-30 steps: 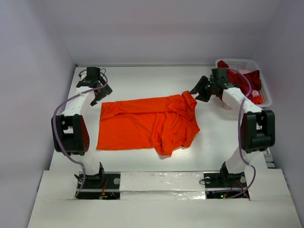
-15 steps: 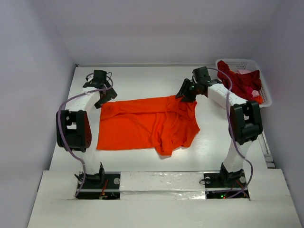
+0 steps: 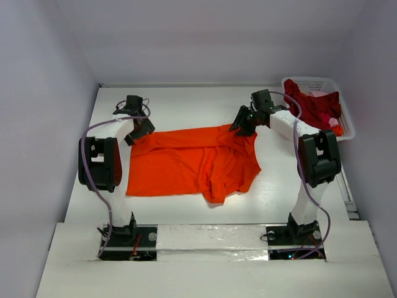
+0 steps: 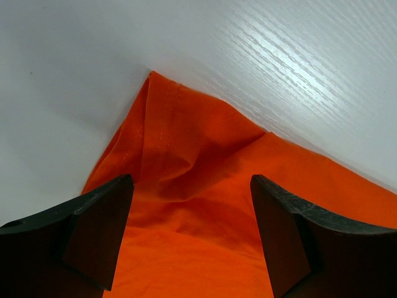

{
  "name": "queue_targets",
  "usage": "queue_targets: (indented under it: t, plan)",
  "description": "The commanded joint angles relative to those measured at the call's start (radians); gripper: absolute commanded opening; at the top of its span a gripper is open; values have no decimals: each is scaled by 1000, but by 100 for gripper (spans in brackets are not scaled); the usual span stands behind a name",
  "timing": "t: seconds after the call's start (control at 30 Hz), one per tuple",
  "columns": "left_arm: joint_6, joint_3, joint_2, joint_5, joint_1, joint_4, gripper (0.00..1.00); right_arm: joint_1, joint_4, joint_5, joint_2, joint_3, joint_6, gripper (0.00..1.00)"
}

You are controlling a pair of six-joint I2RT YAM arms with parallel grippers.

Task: Fold and stack the t-shirts
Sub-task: Fold the flattened tshirt in 1/3 of the way

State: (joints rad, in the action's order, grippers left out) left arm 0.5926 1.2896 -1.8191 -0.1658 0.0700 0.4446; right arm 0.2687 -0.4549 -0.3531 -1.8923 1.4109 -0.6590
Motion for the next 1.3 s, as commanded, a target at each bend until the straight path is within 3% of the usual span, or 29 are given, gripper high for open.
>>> queue_targets:
  t: [0.0, 0.7, 0.93, 1.27]
  plan:
    - [4, 40, -2, -31, -6, 0, 74, 4, 45, -20, -14, 40, -14, 49]
    - [-4, 46, -54, -64, -6, 0, 73, 4, 74, 12, -48, 62, -39, 47]
    - [-11, 82, -45, -69, -6, 19, 73, 4, 76, 39, -76, 63, -54, 41]
    - [-16, 99, -40, -69, -6, 25, 73, 4, 78, 46, -96, 39, -62, 43]
